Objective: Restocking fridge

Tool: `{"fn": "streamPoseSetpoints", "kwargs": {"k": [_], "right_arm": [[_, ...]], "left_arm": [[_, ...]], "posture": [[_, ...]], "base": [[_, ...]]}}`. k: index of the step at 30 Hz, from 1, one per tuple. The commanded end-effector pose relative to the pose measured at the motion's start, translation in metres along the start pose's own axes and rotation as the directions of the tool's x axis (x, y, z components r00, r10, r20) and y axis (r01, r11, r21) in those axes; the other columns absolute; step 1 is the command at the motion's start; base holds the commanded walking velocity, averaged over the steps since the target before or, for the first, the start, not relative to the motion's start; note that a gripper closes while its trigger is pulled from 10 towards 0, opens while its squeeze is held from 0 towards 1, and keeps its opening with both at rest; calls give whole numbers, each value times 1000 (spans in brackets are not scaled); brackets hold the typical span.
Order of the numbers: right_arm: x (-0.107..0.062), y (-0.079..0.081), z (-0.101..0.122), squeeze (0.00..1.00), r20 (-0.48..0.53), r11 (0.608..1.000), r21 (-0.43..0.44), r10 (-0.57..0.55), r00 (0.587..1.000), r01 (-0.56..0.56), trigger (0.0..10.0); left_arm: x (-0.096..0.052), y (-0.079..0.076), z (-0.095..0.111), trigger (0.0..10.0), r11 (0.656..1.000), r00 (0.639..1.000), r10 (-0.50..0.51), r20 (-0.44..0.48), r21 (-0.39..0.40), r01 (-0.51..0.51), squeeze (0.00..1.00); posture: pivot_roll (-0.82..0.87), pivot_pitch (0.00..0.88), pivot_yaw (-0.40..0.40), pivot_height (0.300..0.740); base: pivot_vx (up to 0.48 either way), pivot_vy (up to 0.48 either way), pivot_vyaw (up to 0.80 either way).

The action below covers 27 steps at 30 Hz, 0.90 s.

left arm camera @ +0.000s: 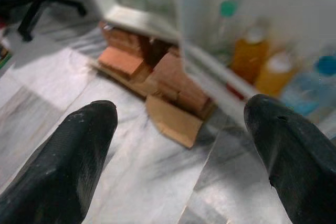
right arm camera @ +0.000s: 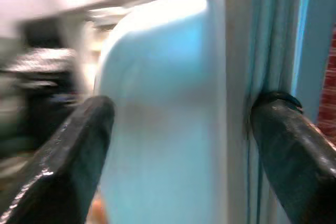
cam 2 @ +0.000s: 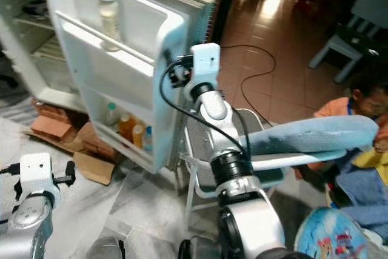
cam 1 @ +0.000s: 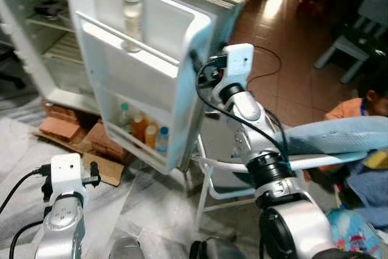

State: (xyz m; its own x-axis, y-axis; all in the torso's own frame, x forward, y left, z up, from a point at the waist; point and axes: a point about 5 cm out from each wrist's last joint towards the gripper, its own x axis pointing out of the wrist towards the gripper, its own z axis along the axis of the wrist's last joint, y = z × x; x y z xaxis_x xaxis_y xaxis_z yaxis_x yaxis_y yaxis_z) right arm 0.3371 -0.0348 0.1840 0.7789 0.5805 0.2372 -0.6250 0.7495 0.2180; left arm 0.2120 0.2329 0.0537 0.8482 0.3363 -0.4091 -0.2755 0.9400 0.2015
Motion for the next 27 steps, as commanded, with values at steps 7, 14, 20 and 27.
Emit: {"fn": "streamPoseSetpoints", "kwargs": {"k": [7,14,20,27], "right_arm": [[-37,49,17,0,-4,829,235,522,853,-507,10000],[-87,9,-12,0,-310,843,151,537,784,-517,10000],[-127,-30,-30,0,-601,824,64,482,637,-563,10000],[-97,-79,-34,0,-625,901,-321,29,780,-291,10000]], "left_arm": [[2,4,-2,10000,1000,1000,10,-12,6,-10,0],[-1,14,-21,10000,998,993,51,-103,-17,-53,0],[-4,22,-32,10000,996,984,72,-161,-37,-79,0],[-6,24,-39,10000,996,979,78,-190,-33,-85,0]], "posture": [[189,82,-125,740],[184,84,-123,740],[186,84,-122,740],[196,91,-128,740]], "base": [[0,0,0],[0,0,0],[0,0,0],[0,0,0]]}}
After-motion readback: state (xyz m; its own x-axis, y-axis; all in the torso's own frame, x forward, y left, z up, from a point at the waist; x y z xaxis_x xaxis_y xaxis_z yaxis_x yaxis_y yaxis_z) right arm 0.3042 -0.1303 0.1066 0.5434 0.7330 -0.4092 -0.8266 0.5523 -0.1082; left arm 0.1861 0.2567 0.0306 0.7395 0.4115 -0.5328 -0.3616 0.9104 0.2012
